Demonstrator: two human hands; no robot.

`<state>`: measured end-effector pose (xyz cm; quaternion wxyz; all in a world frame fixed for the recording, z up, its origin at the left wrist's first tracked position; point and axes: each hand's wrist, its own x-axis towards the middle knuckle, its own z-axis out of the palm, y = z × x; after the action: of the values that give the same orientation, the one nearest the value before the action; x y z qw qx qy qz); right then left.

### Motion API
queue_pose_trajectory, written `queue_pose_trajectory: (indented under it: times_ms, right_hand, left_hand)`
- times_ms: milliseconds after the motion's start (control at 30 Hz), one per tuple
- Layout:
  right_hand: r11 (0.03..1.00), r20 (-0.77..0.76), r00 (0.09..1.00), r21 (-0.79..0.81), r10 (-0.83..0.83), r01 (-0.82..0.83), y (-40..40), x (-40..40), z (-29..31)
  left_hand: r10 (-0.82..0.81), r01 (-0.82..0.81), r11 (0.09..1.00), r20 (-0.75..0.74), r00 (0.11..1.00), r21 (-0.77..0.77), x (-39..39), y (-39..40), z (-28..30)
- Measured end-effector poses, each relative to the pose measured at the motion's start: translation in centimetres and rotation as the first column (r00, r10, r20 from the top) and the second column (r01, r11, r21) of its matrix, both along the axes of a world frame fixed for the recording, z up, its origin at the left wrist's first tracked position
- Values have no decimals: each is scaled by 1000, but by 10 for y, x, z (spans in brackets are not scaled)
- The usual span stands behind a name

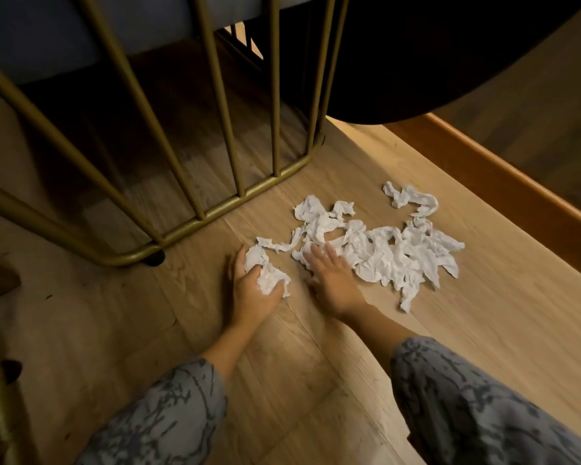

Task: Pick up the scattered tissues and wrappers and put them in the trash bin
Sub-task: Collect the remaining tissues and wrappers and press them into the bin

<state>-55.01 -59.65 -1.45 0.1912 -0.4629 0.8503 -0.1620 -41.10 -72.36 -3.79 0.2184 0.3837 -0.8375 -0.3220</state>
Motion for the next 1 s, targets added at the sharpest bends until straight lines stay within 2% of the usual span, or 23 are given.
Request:
queue_pose_trajectory:
  times_ms: [67,167,267,333,433,500,600,667,733,800,933,1000]
  right_hand:
    - [1000,-25,999,-5,26,-26,10,10,-11]
    - [988,-48,999,-154,-19,12,29,26,-15]
    - [960,-82,996,-281,-32,8,52,38,-17]
    - [951,-122,991,-309,-63,22,64,40,-20]
    - [934,-63,982,-325,-176,147,75,38,-20]
    - [912,8,967,-330,-254,242,79,34,-16]
    - [860,98,923,-338,-372,382,83,18,5]
    - [831,103,901,-354,-422,430,86,3,24]
    - [834,53,902,-360,-428,417,94,-15,47]
    - [844,-62,892,-357,-448,399,109,-32,68]
    - [769,-129,800,-403,-585,497,167,-62,110]
    - [769,-195,775,-405,-601,495,202,-75,131]
  left_hand:
    - [-93,97,993,62,994,-64,-1,2,-8]
    - [-166,177,976,86,982,-129,5,8,-12]
    - [-112,110,990,-16,994,-87,10,17,-8]
    - [-39,39,999,-24,999,-15,12,24,-6]
    - [21,-8,992,-107,994,124,8,34,0]
    - [-7,31,993,-213,977,111,-3,41,11]
    - [-90,118,989,-276,957,87,-32,56,38]
    - [-168,207,974,-306,937,98,-56,66,53]
    - [-246,290,952,-317,916,100,-83,75,67]
    - [-300,334,940,-310,902,64,-112,84,81]
    - [-400,401,916,-151,904,-23,-163,113,117]
    - [-468,469,883,-144,872,-32,-181,134,138]
